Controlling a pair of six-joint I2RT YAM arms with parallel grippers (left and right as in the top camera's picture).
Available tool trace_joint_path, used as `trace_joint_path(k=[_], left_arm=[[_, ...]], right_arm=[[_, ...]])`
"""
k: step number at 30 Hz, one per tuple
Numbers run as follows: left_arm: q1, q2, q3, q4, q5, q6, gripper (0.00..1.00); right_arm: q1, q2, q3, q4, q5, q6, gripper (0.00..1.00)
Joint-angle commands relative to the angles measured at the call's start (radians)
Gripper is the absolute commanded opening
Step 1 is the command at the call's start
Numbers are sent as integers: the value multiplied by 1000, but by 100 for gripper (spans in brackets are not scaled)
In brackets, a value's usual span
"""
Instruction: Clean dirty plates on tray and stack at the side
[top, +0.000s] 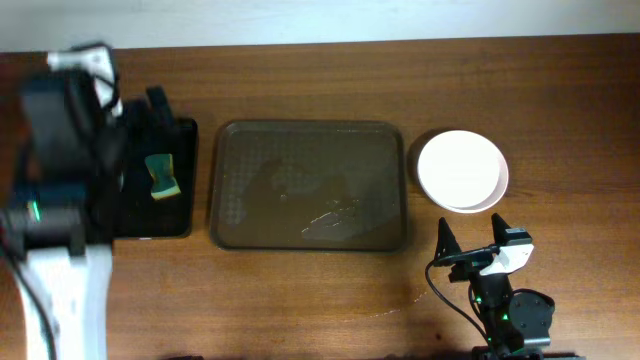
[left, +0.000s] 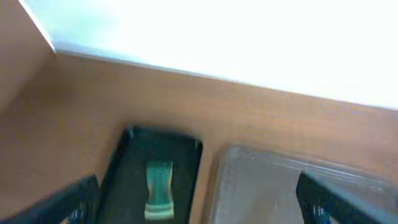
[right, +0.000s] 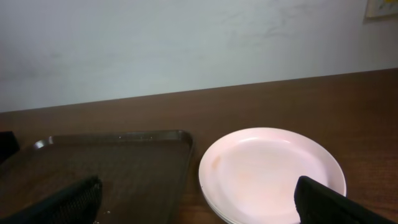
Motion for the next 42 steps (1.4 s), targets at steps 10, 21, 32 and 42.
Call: trace_joint_path(k=[10,21,32,42], left_arm=[[0,-867,-1074,624,76,223,99],[0,-1264,-1464,841,117,366,99],[8,-1266,-1534,756,136,428,99],[8,-1265,-1534,758,135,428,99]], right_arm=[[6,-7,-8,-3,6,-6,98],[6,-7,-8,-3,6,-6,98],[6,-7,-8,-3,6,-6,98],[6,-7,-8,-3,6,-6,98]])
